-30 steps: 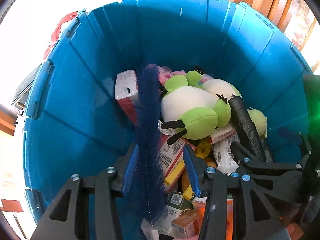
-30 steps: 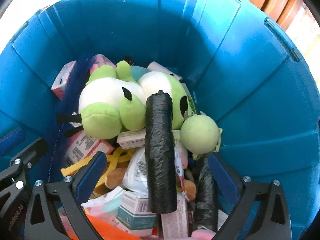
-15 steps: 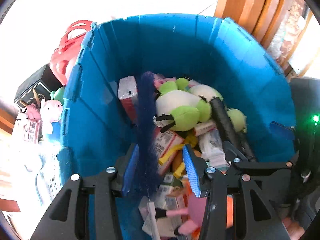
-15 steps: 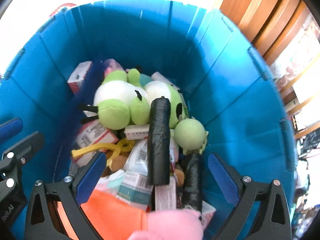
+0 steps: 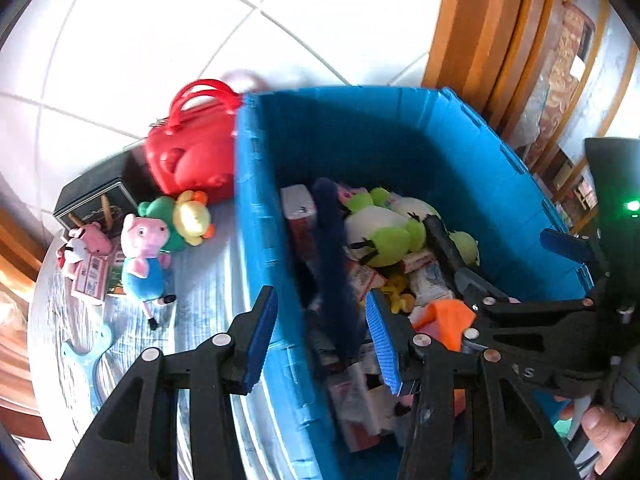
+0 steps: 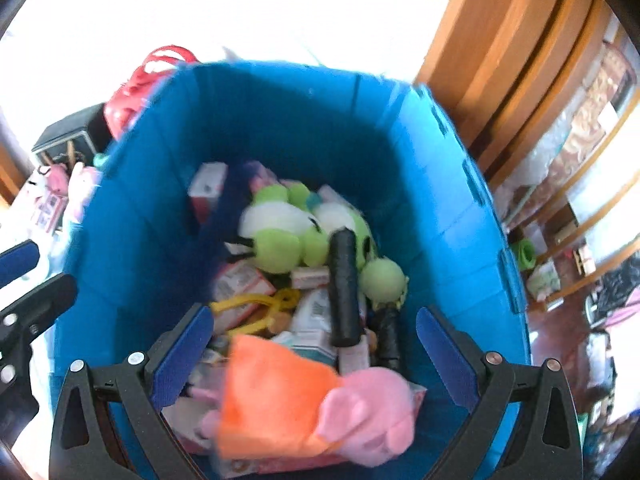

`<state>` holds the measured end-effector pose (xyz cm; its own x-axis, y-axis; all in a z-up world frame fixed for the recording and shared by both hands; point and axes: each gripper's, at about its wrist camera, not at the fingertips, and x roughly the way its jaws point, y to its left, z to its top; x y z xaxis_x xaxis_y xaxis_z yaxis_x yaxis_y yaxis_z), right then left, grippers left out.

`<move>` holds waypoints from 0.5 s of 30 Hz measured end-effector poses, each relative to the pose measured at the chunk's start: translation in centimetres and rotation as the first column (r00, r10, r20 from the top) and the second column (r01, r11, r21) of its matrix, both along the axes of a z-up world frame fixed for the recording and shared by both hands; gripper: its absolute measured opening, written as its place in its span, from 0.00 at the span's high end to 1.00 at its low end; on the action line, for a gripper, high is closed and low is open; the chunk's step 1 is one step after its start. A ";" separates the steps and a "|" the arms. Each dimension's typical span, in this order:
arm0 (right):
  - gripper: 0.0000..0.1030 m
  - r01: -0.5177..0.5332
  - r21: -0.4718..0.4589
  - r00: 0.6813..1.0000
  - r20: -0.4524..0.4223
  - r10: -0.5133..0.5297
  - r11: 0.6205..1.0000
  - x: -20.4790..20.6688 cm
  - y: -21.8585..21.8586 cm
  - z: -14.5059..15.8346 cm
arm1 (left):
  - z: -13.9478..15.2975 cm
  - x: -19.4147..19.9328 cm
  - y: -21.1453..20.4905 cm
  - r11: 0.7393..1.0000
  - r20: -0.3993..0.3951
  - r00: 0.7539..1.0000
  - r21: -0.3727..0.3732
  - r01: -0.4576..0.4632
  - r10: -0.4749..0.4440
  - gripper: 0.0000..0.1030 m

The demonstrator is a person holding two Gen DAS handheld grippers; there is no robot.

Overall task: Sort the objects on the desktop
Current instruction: 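Move both grippers out of the crate back over the bed toys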

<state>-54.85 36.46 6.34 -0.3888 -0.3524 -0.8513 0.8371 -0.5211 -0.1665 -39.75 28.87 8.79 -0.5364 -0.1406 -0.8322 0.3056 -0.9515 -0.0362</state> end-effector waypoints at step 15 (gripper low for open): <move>0.00 -0.160 -0.101 0.987 -0.010 0.159 0.982 16.7 -8.9 2.3 | 1.4 12.1 -15.7 0.987 -0.102 0.989 -0.107 -0.120 0.110 0.56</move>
<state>-38.11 27.54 8.68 -0.3220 -0.4943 -0.8074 0.9106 -0.3952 -0.1211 -27.63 13.18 10.23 -0.5871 -0.2956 -0.7536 0.4136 -0.9098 0.0346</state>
